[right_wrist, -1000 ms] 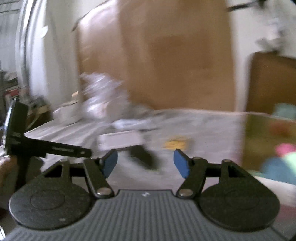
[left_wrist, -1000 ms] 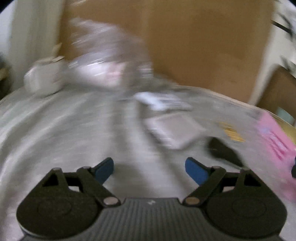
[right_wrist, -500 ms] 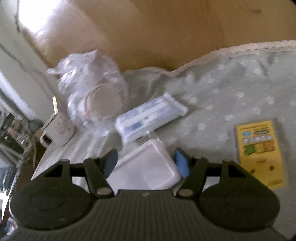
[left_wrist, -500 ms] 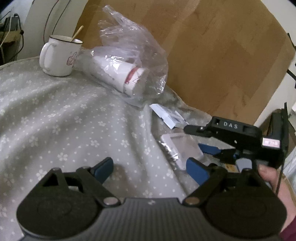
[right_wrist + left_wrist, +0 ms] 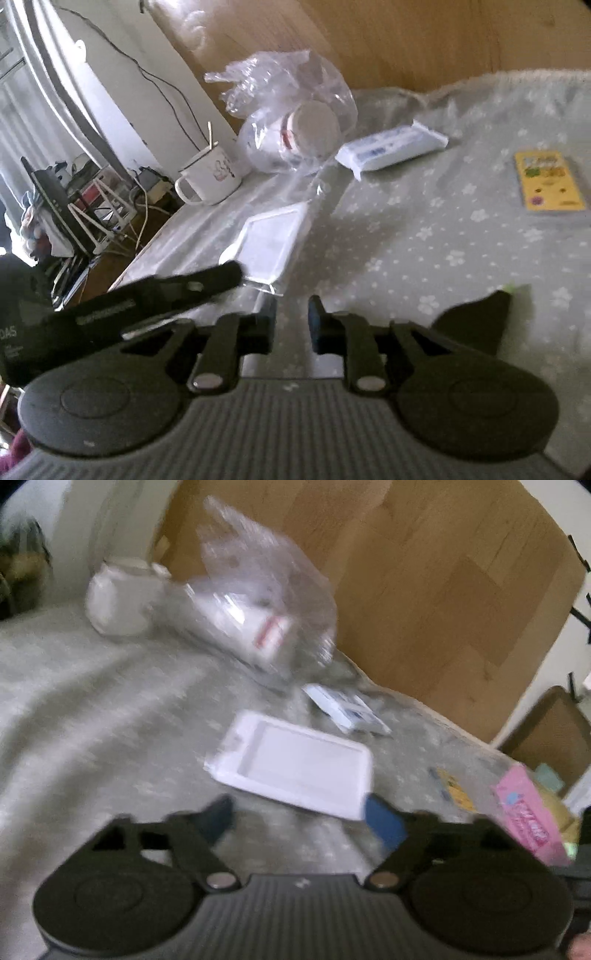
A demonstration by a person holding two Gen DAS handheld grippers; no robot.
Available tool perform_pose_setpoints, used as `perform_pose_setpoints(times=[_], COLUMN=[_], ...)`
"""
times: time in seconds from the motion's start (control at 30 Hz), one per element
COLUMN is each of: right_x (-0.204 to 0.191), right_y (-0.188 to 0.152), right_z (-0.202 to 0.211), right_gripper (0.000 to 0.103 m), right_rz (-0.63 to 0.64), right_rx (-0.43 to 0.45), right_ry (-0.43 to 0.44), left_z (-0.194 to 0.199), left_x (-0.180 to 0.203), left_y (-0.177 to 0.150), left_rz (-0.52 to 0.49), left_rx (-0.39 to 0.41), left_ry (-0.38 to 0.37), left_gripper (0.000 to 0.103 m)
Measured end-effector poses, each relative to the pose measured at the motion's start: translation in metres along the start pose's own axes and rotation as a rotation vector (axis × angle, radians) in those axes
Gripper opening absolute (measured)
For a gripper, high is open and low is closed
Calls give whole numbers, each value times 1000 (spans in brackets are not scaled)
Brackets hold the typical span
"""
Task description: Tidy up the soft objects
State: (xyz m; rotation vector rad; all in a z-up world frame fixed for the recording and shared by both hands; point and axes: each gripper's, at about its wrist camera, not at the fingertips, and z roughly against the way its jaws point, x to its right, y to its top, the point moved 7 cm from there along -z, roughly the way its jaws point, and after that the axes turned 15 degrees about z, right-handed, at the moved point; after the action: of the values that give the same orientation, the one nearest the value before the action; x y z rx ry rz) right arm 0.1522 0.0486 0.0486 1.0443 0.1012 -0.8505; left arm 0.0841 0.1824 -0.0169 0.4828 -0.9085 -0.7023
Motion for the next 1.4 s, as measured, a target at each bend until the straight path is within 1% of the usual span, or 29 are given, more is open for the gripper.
perform_pose_setpoints(times=[0.03,0.07,0.1,0.17,0.23,0.27,0.33,0.37,0.4,0.43,0.47,0.5,0.53,0.57,0.6,0.63,0.67,0.7,0.8,0.9,1.0,1.1,1.23,1.33,1.4], right_x=[0,3,10,23,29,31,33,33,32,32,30,27,24,21,19,18,16,14,12,8,3,10,30,57,75], right_y=[2,3,8,19,25,27,32,34,35,36,35,33,31,28,25,23,22,22,16,5,0,-1,1,-9,-19], right_z=[4,8,1,-11,-19,-22,-29,-31,-36,-41,-45,-50,-53,-54,-53,-50,-44,-37,-10,20,52,93,155,203,228], right_gripper=[35,40,43,45,46,47,47,47,47,47,45,31,20,18,18,18,16,15,13,13,12,12,12,12,12], right_rz=[6,7,-4,-65,-142,-176,-219,-236,-252,-264,-269,-267,-258,-250,-245,-239,-230,-219,-211,-205,-184,-197,-180,-215,-246], right_rx=[8,19,29,52,78,93,104,103,100,96,86,71,53,40,35,37,42,53,87,121,184,276,395,472,507], right_ry=[-6,-12,-20,-21,4,15,26,34,43,49,58,64,68,72,70,64,60,48,39,15,-50,-113,-247,-327,-373], left_z=[12,21,28,30,18,9,-17,-20,-25,-32,-36,-40,-43,-44,-43,-41,-38,-35,-23,-6,7,13,17,13,7], left_x=[-2,-4,-7,-15,-29,-37,-50,-49,-45,-41,-35,-29,-22,-16,-10,-7,-5,-5,-3,7,30,70,145,207,238], left_y=[2,4,8,22,37,43,50,52,54,52,49,45,38,31,26,22,20,18,8,-12,-28,-35,-53,-75,-93], left_rz=[-10,-8,-1,11,51,81,135,120,100,93,68,31,-31,-78,-112,-124,-124,-108,-33,-6,-11,-53,-148,-220,-255], left_rx=[45,79,107,128,99,70,-23,-11,-16,-47,-42,-47,-43,-43,-53,-59,-62,-77,-120,-157,-182,-203,-242,-280,-313], left_ry=[6,3,6,51,101,108,108,101,93,76,73,72,89,99,90,80,67,32,-39,-101,-153,-216,-321,-385,-419], left_gripper=[102,103,103,103,103,102,101,94,90,89,89,88,86,77,74,71,59,51,43,43,43,43,43,43,43])
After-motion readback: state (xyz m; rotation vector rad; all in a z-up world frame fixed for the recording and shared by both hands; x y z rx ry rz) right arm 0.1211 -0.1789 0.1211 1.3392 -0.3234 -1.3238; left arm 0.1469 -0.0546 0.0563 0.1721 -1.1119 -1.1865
